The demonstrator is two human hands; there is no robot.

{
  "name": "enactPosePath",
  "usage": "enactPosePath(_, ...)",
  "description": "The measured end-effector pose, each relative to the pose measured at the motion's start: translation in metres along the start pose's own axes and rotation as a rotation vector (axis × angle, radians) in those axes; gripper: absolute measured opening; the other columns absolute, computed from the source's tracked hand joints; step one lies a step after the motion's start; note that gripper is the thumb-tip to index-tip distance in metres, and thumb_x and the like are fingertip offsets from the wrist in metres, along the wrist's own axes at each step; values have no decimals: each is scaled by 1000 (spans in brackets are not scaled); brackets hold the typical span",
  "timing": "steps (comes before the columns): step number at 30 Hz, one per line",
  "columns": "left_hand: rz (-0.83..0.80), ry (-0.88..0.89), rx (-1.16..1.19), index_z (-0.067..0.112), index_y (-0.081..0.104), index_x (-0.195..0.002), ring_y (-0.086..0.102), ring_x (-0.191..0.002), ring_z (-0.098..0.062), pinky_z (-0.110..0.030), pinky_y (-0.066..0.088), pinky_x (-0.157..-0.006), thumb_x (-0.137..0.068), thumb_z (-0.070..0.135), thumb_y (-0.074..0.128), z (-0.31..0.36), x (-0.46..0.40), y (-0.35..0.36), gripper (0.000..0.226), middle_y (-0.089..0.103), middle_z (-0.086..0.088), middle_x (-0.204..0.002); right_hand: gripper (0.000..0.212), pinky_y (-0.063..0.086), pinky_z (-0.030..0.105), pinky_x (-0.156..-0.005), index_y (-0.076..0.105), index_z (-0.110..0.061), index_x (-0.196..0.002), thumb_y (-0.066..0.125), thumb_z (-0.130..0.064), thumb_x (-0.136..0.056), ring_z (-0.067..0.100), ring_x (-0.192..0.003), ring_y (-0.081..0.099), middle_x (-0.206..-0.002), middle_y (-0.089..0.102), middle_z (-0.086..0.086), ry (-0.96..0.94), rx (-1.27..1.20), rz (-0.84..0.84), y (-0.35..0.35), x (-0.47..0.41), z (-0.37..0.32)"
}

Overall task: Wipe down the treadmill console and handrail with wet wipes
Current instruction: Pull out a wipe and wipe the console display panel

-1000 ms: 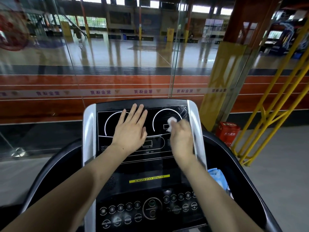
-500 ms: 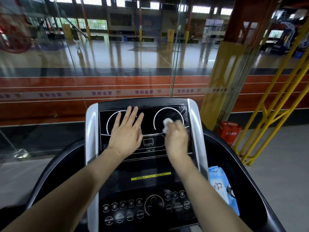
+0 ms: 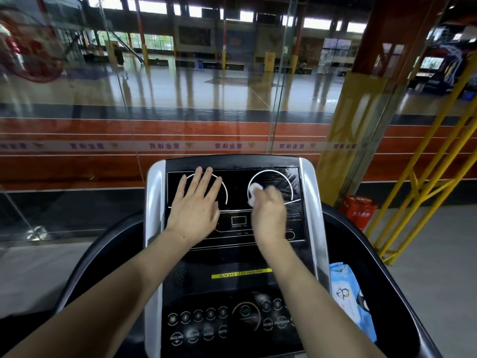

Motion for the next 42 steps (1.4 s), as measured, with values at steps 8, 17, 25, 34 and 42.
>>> enactPosePath(8, 3, -35, -49, 14, 38, -159, 10, -161, -33, -58, 15, -128, -99, 33, 52, -29, 20, -3, 64, 23, -14, -171, 20, 53, 44, -74, 70, -10, -110, 60, 0, -95, 35, -89, 60, -94, 63, 12, 36, 11, 6, -18, -13, 33)
enactPosePath(17, 40, -103, -46, 9, 39, -156, 8, -161, -35, -60, 13, -128, -94, 26, 60, -53, 42, 2, 68, 22, -20, -171, 21, 47, 32, -80, 73, -25, -108, 65, -11, -93, 10, -90, 57, -102, 63, 1, -39, -261, -147, 40, 17, -77)
enactPosePath(25, 43, -148, -50, 1, 34, -157, 6, -162, -32, -55, 15, -129, -100, 27, 43, -77, 62, 7, 64, 21, -20, -171, 18, 49, 42, -79, 70, -36, -85, 62, -24, -96, 23, -84, 54, -91, 54, 2, -31, -7, -25, 7, -4, -6)
enactPosePath(34, 54, -117, -11, -1, 26, -160, 10, -161, -25, -48, 18, -130, -100, 25, 27, -84, 75, 12, 66, 16, -16, -172, 39, 48, 33, -67, 72, -13, -109, 74, 11, -78, 19, -78, 48, -86, 55, -1, -501, -144, -147, 46, 55, -90)
enactPosePath(42, 0, -100, -60, 7, 14, -165, 4, -162, -25, -51, 11, -130, -103, 27, 20, -92, 111, 15, 65, 7, -8, -174, 41, 44, 31, -58, 72, -12, -100, 78, 14, -69, 21, -78, 48, -78, 50, 0, -600, -42, -208, 51, 0, -108)
Point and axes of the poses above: each hand's wrist, its own x-axis away from the middle knuckle, its own y-axis out of the palm, z = x × y, the point moved 2 cm from there along -x, towards the middle knuckle
